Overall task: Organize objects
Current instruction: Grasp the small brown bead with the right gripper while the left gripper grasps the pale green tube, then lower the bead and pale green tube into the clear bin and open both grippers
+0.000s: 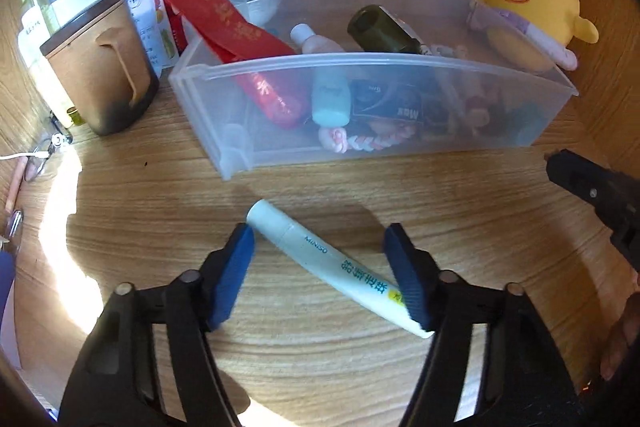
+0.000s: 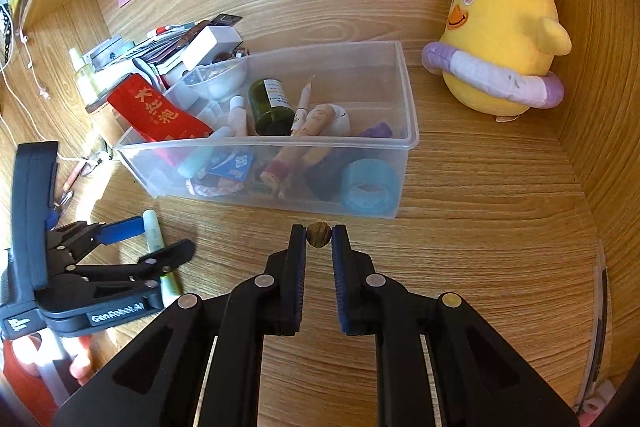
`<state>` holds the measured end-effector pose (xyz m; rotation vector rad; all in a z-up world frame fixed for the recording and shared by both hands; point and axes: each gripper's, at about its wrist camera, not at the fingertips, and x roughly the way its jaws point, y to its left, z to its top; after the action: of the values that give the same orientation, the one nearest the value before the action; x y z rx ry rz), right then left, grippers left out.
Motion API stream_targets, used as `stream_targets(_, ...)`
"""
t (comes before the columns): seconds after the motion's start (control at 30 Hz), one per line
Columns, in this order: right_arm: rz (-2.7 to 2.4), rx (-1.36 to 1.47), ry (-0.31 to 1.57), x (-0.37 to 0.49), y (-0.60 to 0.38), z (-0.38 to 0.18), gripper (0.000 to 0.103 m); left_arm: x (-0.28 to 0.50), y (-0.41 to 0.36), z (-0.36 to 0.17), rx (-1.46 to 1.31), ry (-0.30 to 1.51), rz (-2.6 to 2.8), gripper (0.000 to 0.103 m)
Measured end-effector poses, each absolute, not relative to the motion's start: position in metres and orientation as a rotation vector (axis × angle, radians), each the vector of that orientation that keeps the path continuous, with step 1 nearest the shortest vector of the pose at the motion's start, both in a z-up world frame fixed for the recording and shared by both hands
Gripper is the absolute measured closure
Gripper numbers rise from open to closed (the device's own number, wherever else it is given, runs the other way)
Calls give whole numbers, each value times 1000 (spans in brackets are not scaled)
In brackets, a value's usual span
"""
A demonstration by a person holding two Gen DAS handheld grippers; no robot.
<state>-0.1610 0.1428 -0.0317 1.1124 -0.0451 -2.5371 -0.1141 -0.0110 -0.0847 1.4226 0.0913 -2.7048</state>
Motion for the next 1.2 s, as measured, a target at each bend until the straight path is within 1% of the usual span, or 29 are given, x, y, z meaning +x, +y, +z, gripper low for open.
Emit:
stream_targets(0.07, -2530, 1110, -45, -160, 142, -32, 91, -107, -13, -84, 1415, 90, -2720, 50)
stream_targets(0.1, -2528, 1109, -42, -159, 140, -31, 91, -103, -13, -84, 1414, 84, -2730, 53)
stream_targets(0.17, -2526, 1103, -29, -157, 137, -31, 91, -95, -13, -83, 1409, 66, -2751, 63)
stream_targets(0.2, -2524, 1100, -24, -156, 135, -30, 91, -92, -14, -83, 1410, 66, -2762, 66)
stream_targets(0.27, -2520, 1093, -15, -154, 131, -29, 91, -88, -13, -82, 1419, 70, -2784, 77)
stream_targets(0.3, -2518, 1090, -11, -153, 129, -29, 91, -86, -13, -81, 1430, 79, -2802, 81)
stream_targets(0.33, -2516, 1087, -10, -152, 127, -29, 91, -86, -12, -81, 1436, 90, -2814, 88)
stream_targets(0.4, -2509, 1084, -8, -149, 123, -29, 91, -82, -11, -80, 1437, 106, -2835, 88)
stream_targets(0.67, -2506, 1063, 12, -140, 112, -23, 91, -71, 9, -57, 1317, 14, -2944, 88)
stream_targets(1.2, -2566, 926, -4, -135, 116, 16, 91, -73, 8, 5, 1053, 70, -3066, 88)
